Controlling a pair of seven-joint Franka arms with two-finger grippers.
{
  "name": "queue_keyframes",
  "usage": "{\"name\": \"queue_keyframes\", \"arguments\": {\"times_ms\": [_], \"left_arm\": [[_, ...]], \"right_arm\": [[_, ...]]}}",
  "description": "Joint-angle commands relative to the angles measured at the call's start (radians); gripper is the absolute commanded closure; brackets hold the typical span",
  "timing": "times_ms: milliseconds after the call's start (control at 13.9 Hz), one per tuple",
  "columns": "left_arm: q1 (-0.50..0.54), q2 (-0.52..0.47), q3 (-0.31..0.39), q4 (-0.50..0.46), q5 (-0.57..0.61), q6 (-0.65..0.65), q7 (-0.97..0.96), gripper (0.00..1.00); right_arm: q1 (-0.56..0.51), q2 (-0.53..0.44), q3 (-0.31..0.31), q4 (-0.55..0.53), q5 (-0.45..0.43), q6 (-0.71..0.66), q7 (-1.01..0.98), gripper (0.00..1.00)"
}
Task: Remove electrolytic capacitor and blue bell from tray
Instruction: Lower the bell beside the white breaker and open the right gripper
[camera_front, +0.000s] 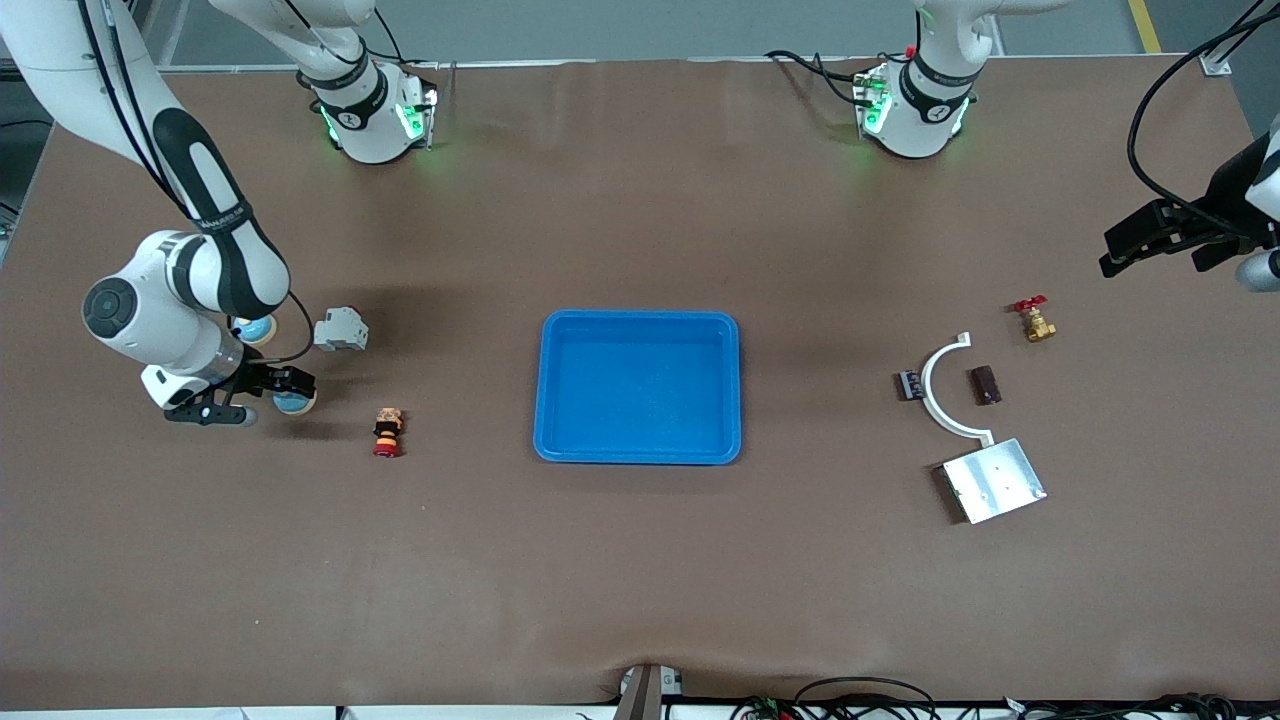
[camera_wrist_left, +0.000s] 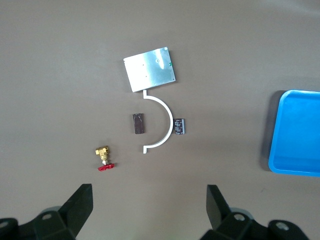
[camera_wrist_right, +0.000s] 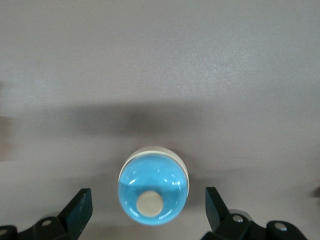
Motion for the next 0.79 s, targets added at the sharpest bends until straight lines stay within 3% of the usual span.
{"name": "queue_keyframes", "arguments": {"times_ms": [0,432,720], "left_arm": [[0.003,-0.014,0.0,-0.012,-0.005,0.004,-0.001,0.0],[0.003,-0.014,0.0,-0.014,-0.005,0.004,-0.001,0.0],[0.003,-0.014,0.0,-0.012,-0.005,0.004,0.001,0.0]], "right_arm": [[-0.016,-0.085,0.013,-0.012,0.022,-0.084,-0.024,0.0],[-0.019,-0.224,0.01,-0.003,0.022,-0.234,-0.02,0.0],[-0.019,-0.277,0.007,0.074,0.02,-0.386,-0.011,0.0]]}}
